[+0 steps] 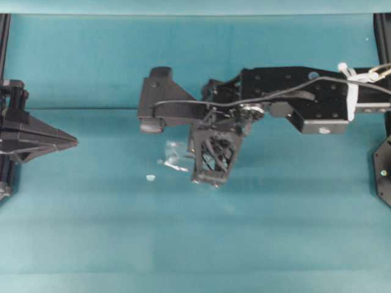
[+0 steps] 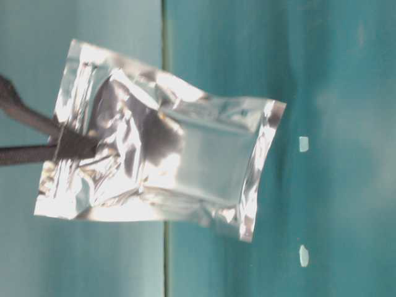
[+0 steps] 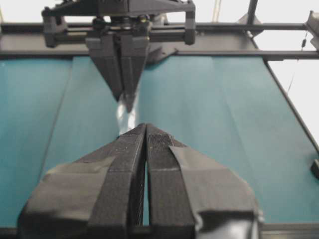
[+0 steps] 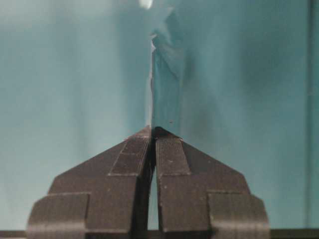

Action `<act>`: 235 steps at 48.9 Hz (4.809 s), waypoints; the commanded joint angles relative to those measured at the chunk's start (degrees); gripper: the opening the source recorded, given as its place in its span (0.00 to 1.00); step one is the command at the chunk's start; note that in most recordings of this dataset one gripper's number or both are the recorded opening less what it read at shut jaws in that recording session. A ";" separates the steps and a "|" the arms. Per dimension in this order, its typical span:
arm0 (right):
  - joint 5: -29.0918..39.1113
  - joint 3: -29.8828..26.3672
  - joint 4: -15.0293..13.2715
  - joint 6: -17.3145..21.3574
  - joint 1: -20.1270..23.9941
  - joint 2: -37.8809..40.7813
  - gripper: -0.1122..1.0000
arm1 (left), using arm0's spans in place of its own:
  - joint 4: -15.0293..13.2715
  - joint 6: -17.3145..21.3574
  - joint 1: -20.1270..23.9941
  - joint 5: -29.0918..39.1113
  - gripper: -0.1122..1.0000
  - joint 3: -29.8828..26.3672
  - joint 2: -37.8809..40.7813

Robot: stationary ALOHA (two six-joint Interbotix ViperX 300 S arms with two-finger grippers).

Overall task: Hand over the silver zip bag and make it stand upright.
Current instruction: 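Lift the bag with the right gripper and rotate it to hang vertically, then move the open left gripper right to the bag's free left edge, then close the left gripper on the bag's left edge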

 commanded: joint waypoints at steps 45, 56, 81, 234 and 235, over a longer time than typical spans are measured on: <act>3.69 -2.20 -3.78 -6.86 2.81 3.08 0.12 | 0.09 -0.18 1.05 -1.93 0.11 2.20 1.23; 5.71 -2.20 -4.22 -7.12 2.81 3.08 0.12 | 0.09 -3.34 1.58 -2.02 0.37 2.55 3.08; 5.89 -3.52 -5.19 -7.03 2.90 3.60 0.12 | 0.09 -7.29 1.41 -3.43 0.91 2.99 10.20; 4.92 -2.29 -3.96 -4.39 3.43 3.08 0.69 | 0.09 -10.20 3.52 -36.83 0.37 -18.37 72.33; 5.01 -2.29 -4.04 -4.31 3.43 2.90 0.76 | 0.09 -10.20 3.43 -36.83 0.37 -18.37 72.33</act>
